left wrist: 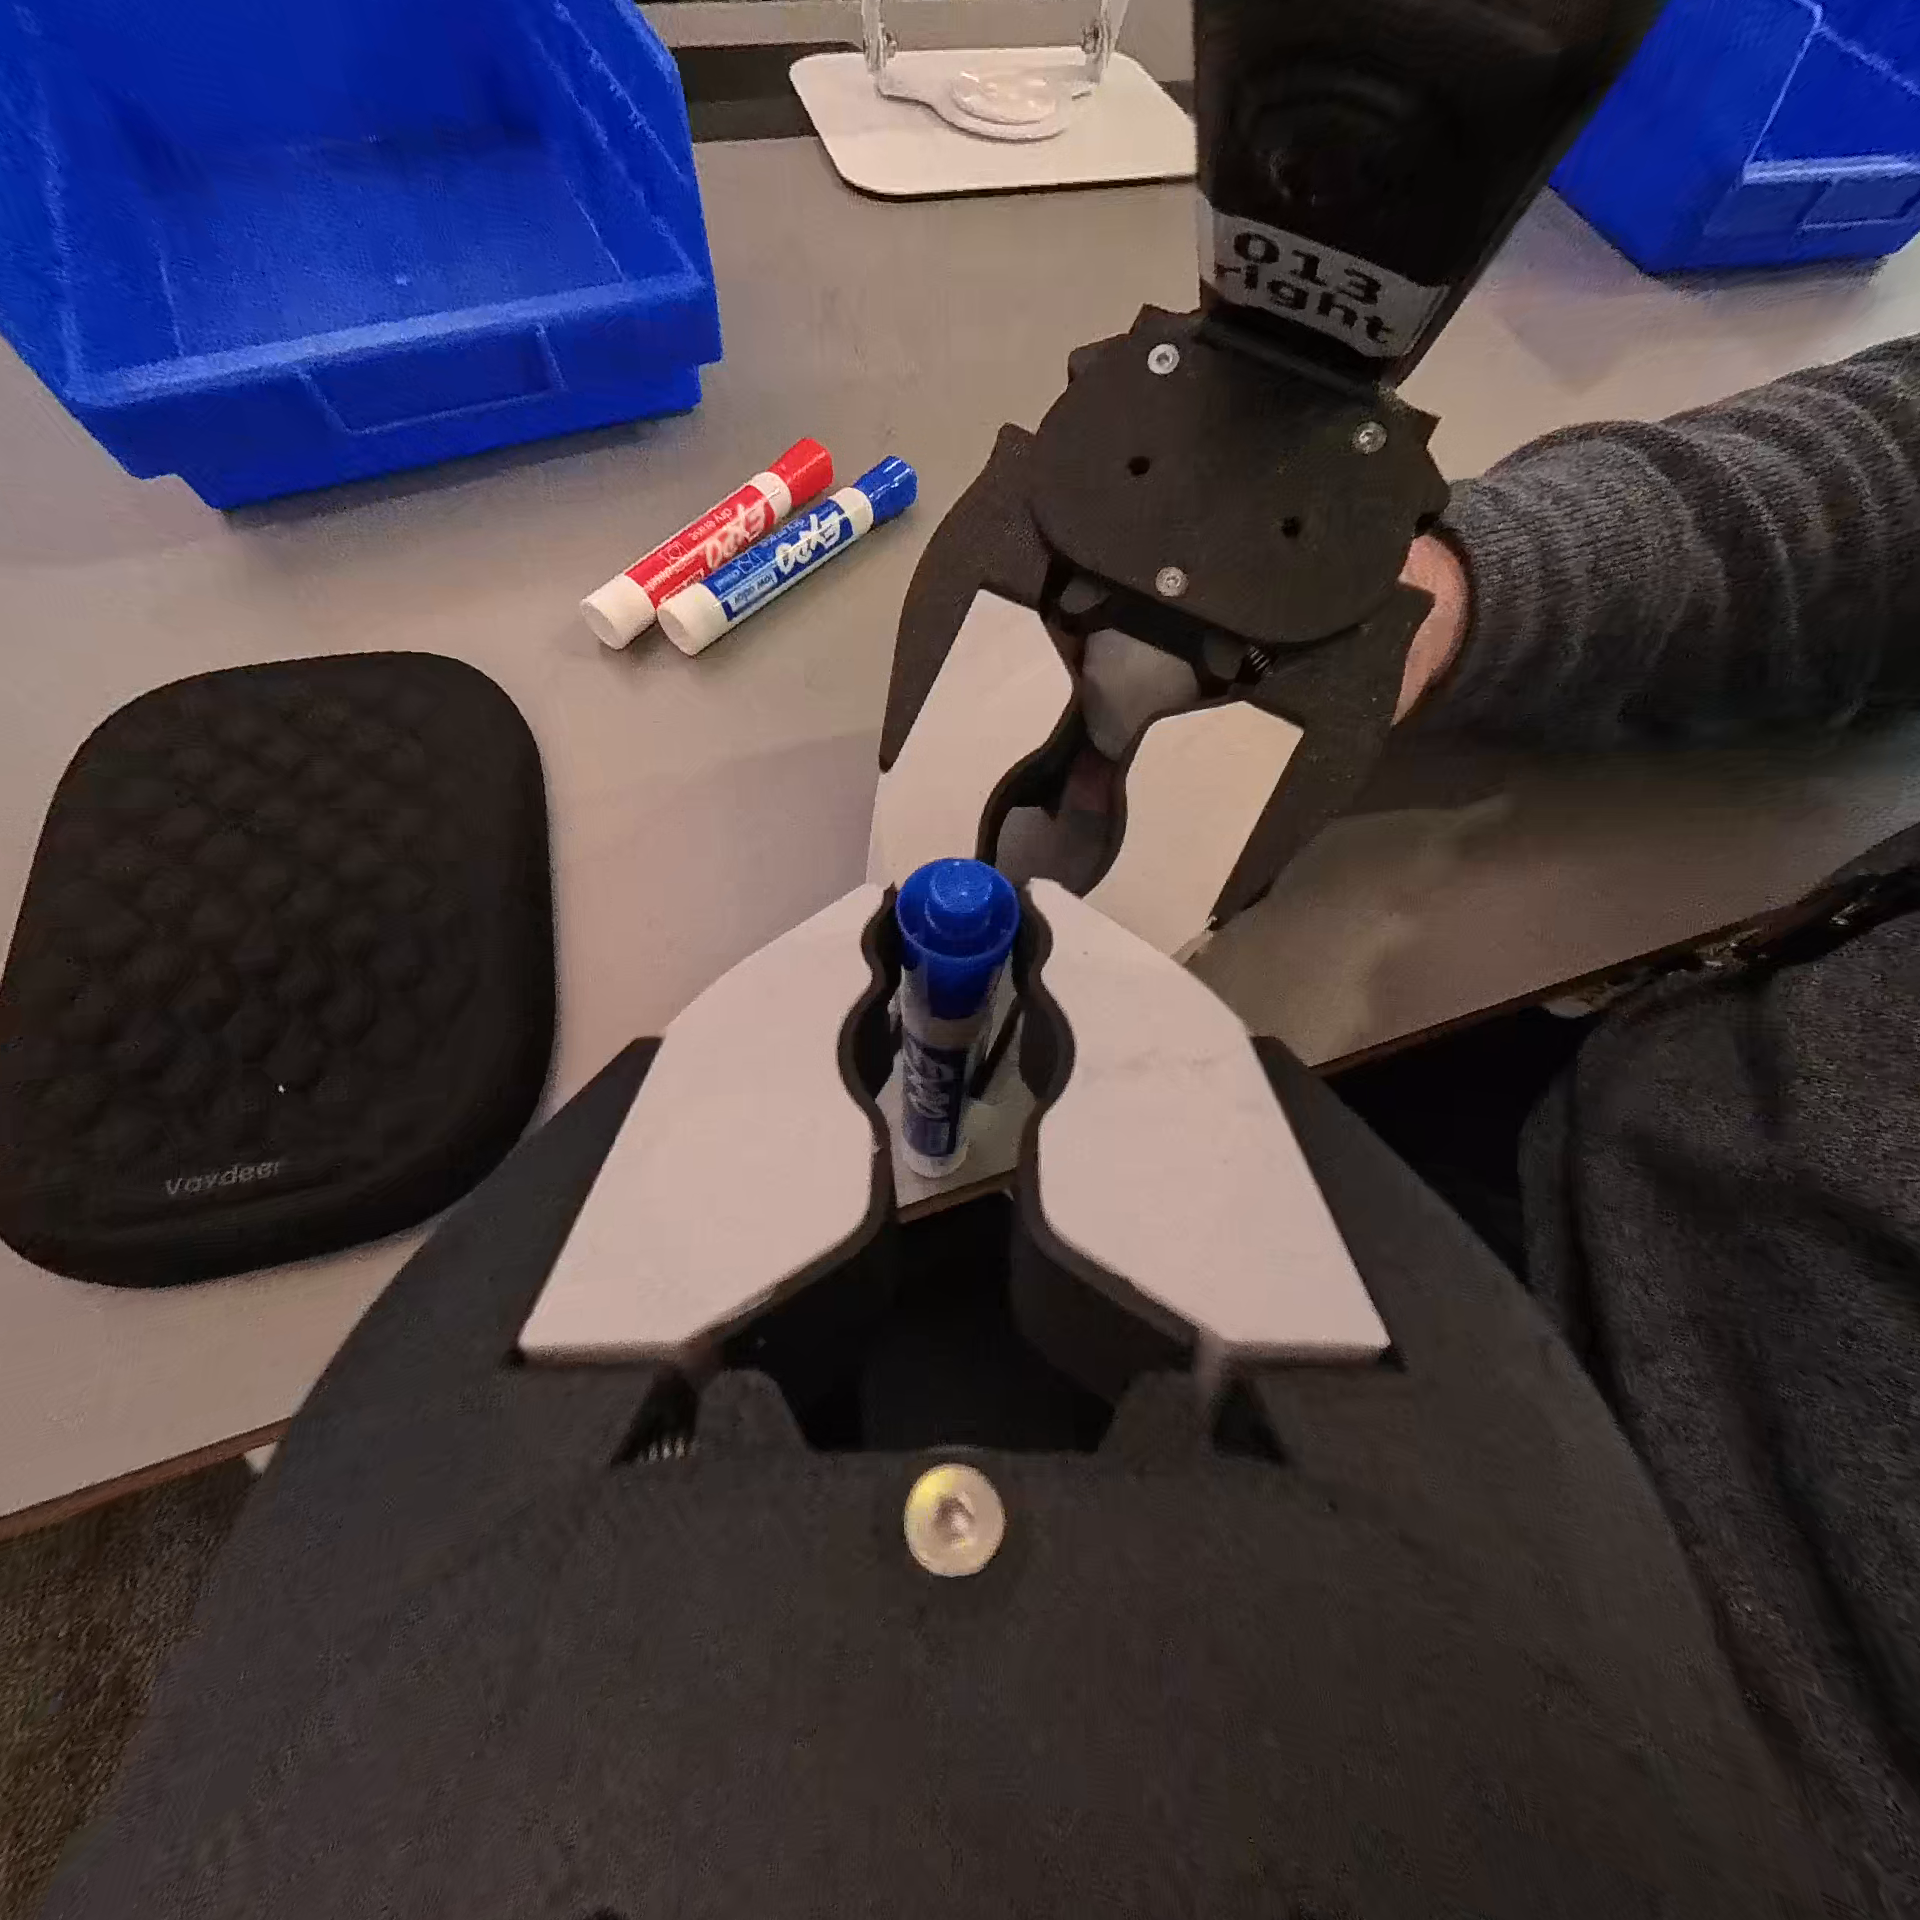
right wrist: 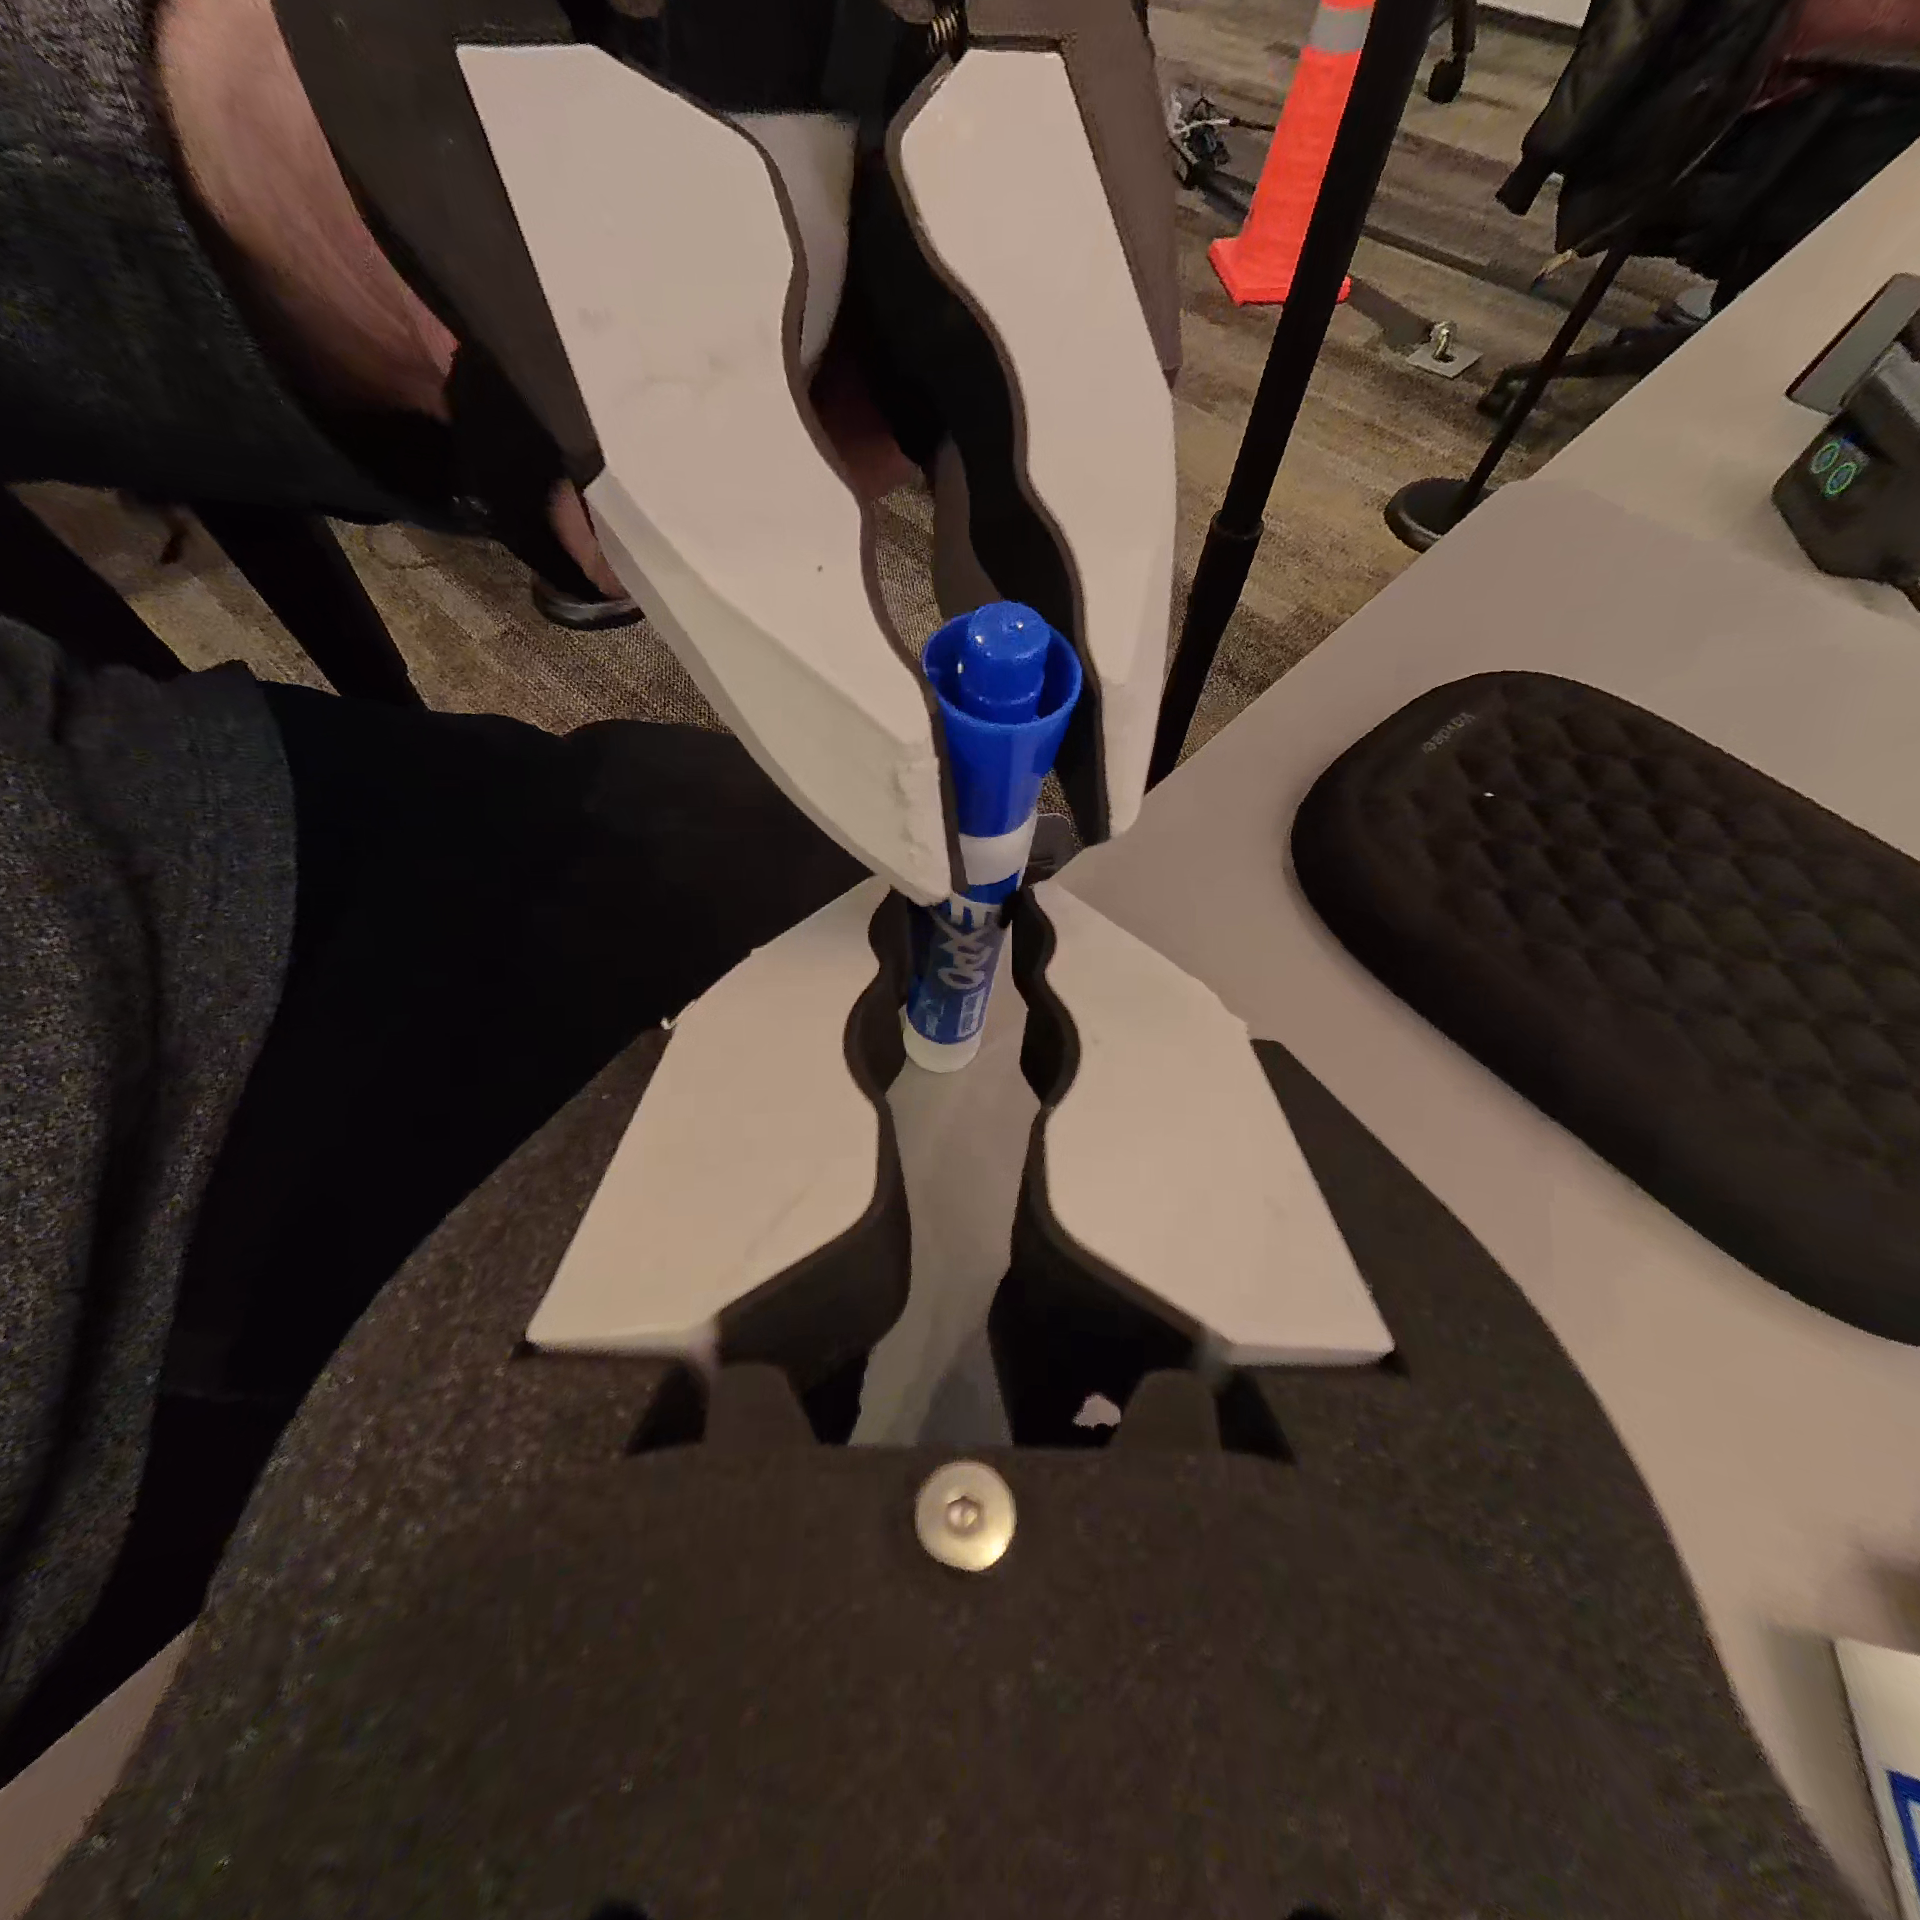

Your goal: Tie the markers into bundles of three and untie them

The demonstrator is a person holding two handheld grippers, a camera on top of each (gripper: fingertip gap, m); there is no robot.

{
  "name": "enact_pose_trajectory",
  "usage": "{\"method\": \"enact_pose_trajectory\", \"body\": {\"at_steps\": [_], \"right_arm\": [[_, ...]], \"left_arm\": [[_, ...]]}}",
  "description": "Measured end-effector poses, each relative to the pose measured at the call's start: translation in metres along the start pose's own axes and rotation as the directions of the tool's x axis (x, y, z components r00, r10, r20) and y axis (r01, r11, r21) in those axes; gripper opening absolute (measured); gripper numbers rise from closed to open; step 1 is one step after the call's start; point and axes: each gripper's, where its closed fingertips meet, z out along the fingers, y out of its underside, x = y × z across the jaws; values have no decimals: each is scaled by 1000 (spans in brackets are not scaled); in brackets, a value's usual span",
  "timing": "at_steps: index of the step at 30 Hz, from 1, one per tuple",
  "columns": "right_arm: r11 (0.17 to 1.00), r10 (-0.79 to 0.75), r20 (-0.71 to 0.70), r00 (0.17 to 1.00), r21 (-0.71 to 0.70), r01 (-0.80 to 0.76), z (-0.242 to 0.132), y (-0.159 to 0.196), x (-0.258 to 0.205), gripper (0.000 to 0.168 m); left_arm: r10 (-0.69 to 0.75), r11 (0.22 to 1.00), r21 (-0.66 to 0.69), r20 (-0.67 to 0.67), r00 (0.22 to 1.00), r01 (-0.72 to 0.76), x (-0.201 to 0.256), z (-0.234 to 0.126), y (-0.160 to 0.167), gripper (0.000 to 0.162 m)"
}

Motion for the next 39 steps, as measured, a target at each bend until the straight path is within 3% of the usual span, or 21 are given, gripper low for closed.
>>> {"method": "enact_pose_trajectory", "body": {"at_steps": [14,26,31,34,37,39], "right_arm": [[1000,0,5,1000,1,0,3,3,-1,22],[999,17,-2,1000,31,-17,-14,2,-2,33],[999,28,-153,988,-32,-34,-73,8,26,31],[971,-6,-356,934,-225,-79,-134,54,77,30],[916,-38,-454,890,-371,-150,-174,102,114,30],[892,-53,-464,884,-421,-167,-182,119,126,29]], "left_arm": [[6,1000,-13,-4,1000,-6,-2,3,9,23],[43,999,29,-36,998,-42,8,-2,1,58],[86,991,108,-25,996,-83,12,-28,-18,67],[110,986,126,6,994,-110,9,-40,-23,67],[120,982,143,9,993,-120,13,-43,-29,66],[145,981,130,19,989,-147,16,-41,-34,66]]}}
